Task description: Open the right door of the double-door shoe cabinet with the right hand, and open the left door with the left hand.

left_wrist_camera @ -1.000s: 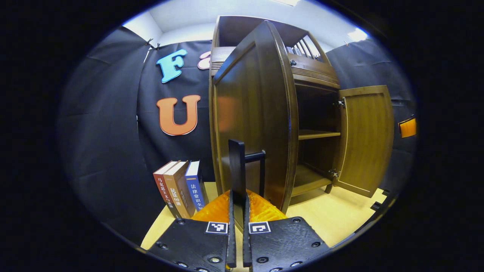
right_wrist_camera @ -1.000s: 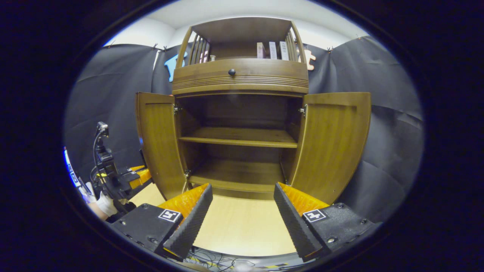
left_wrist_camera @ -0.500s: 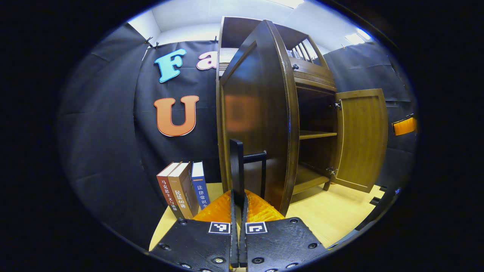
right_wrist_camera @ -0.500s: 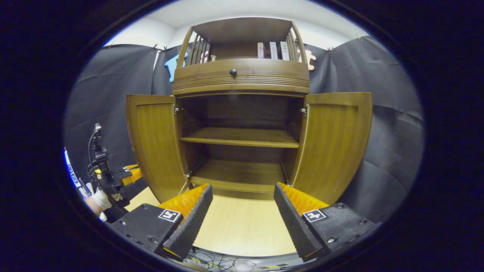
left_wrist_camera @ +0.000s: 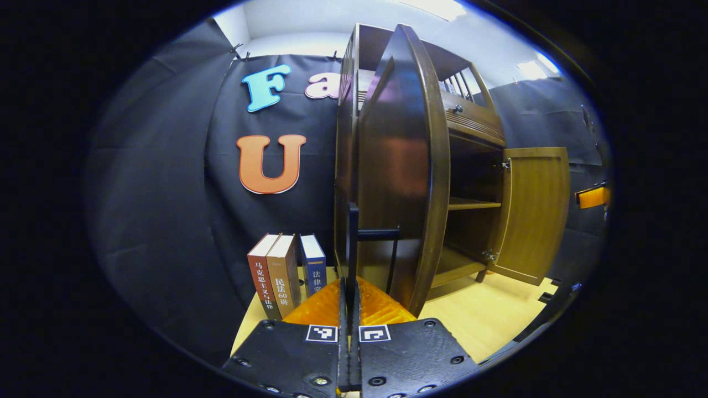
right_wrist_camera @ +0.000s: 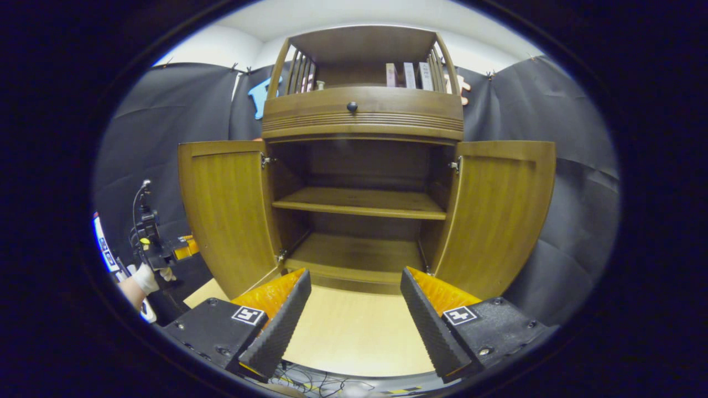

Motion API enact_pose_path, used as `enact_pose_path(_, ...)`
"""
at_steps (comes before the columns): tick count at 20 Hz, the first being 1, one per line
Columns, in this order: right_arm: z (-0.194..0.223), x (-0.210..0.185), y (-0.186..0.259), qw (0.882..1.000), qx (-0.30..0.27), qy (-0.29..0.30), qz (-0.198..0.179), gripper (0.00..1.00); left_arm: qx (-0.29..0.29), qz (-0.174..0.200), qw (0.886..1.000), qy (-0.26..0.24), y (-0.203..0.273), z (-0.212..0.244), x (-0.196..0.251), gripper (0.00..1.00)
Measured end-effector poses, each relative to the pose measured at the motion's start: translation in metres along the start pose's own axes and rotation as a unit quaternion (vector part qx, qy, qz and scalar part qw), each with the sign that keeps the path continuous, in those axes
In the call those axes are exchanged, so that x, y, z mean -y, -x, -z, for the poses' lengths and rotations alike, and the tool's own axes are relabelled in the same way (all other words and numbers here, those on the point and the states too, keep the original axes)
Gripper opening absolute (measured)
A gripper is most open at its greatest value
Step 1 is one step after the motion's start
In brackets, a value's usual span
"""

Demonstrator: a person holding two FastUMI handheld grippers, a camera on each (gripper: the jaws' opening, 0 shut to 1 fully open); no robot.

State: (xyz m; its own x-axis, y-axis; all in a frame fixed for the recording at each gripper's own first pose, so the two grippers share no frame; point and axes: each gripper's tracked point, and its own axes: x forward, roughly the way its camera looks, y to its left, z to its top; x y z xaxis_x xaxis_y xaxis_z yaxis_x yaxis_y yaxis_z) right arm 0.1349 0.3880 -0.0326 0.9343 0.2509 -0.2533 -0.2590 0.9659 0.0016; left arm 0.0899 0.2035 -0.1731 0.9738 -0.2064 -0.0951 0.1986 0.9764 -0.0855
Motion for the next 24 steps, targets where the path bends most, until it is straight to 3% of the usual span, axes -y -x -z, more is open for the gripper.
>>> enact_pose_path(8, 0.001, 0.001, -0.006, 1.000, -0.011, 0.009, 0.002, 1.00, -0.016, 0.066, 0.997, -0.026, -0.001, 0.002, -0.006, 0.00)
enact_pose_path(13, -0.003, 0.000, -0.011, 1.000, -0.017, 0.025, -0.007, 1.00, -0.009, 0.078, 0.997, -0.016, -0.002, 0.003, -0.002, 0.02)
enact_pose_path(16, -0.007, 0.001, -0.010, 0.999, -0.009, 0.033, -0.016, 1.00, -0.011, 0.057, 0.998, -0.031, -0.001, 0.003, -0.011, 0.10)
enact_pose_path(17, -0.008, 0.002, -0.008, 0.999, -0.005, 0.036, -0.018, 1.00, -0.014, 0.047, 0.998, -0.034, 0.005, 0.006, -0.016, 0.17)
enact_pose_path(21, -0.009, 0.013, -0.007, 0.999, 0.005, 0.035, -0.039, 1.00, -0.040, -0.007, 0.999, -0.020, 0.033, 0.020, -0.041, 1.00)
enact_pose_path(24, -0.008, 0.030, -0.002, 0.998, 0.012, 0.043, -0.044, 1.00, -0.042, -0.081, 0.996, 0.001, 0.068, 0.018, -0.052, 1.00)
